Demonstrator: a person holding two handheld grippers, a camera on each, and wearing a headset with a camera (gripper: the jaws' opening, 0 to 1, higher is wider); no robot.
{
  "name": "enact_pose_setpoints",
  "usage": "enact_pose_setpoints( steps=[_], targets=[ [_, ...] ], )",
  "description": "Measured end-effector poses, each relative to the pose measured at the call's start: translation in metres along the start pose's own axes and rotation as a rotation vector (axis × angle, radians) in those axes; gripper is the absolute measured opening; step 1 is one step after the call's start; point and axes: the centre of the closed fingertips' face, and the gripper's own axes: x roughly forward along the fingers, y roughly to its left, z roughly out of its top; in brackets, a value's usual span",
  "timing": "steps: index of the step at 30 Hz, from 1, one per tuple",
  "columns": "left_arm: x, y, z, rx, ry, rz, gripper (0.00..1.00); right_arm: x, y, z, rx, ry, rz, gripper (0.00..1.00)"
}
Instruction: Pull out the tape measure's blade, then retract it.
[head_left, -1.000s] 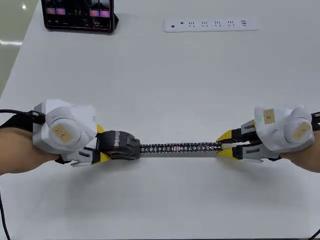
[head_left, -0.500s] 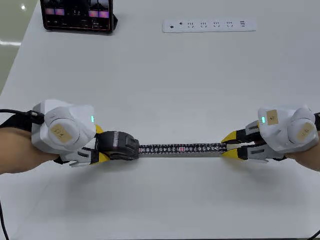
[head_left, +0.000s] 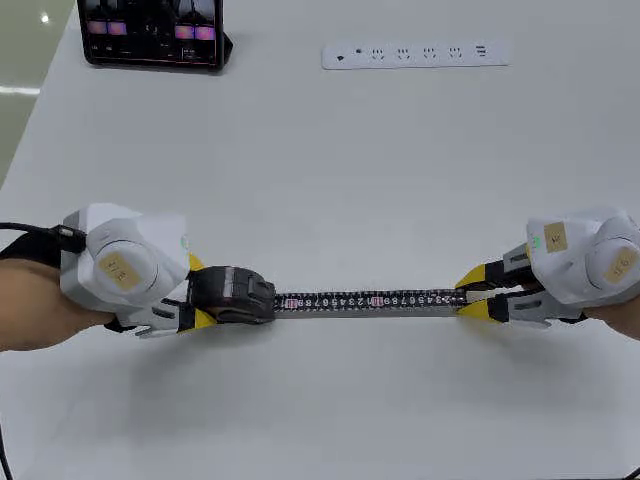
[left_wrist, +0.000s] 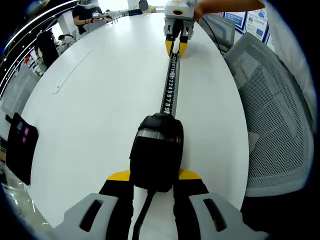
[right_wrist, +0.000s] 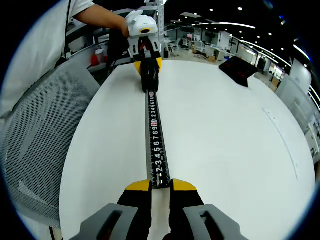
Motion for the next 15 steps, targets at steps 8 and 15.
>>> enact_pose_setpoints(
  steps=[8, 15],
  targets=[
    [0.000, 0.000, 0.000, 0.003, 0.003, -0.001, 0.25, -0.007, -0.002, -0.009, 0.001, 0.023, -0.003, 0.08],
    [0.000, 0.000, 0.000, 0.003, 0.002, 0.001, 0.25, -0.011, -0.005, -0.015, 0.004, 0.046, -0.007, 0.08]
  ],
)
